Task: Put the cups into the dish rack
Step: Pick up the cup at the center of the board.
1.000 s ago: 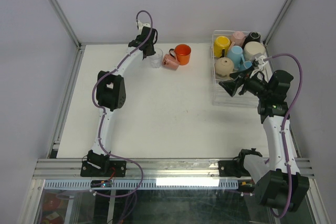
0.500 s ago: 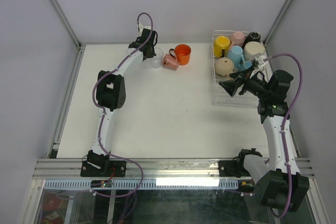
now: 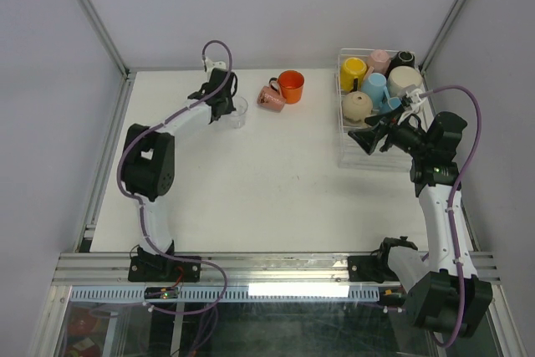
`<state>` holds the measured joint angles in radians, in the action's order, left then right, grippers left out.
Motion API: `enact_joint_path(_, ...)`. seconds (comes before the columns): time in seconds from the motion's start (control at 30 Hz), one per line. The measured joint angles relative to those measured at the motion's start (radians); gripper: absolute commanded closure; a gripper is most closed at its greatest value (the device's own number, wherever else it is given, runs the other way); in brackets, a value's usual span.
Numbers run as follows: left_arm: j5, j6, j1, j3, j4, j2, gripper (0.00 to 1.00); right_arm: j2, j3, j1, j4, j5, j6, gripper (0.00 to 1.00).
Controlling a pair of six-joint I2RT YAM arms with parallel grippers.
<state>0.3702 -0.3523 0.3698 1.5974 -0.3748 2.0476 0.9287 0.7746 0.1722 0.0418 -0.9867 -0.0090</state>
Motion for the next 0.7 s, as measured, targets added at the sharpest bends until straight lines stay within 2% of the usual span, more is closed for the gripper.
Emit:
enact_joint_path(0.13, 0.026, -0.007, 0.027, -0.262, 0.125, -0.191, 1.0, 0.0, -0.004, 0.0, -0.01, -0.018, 0.011, 0.24)
enact_joint_path(0.33, 0.027, -0.002, 0.135, -0.678, 0.437, -0.533, 1.0, 0.014, -0.023, -0.001, -0.055, -0.076, 0.055, 0.24)
enact_joint_path(0.53, -0.115, 0.044, 0.194, -1.11, 0.87, -0.867, 1.0, 0.035, -0.068, -0.014, -0.159, -0.148, 0.151, 0.24)
enact_joint_path(0.7, -0.262, 0.145, 0.229, -1.312, 1.165, -0.964, 1.0, 0.066, -0.117, -0.058, -0.301, -0.206, 0.279, 0.24)
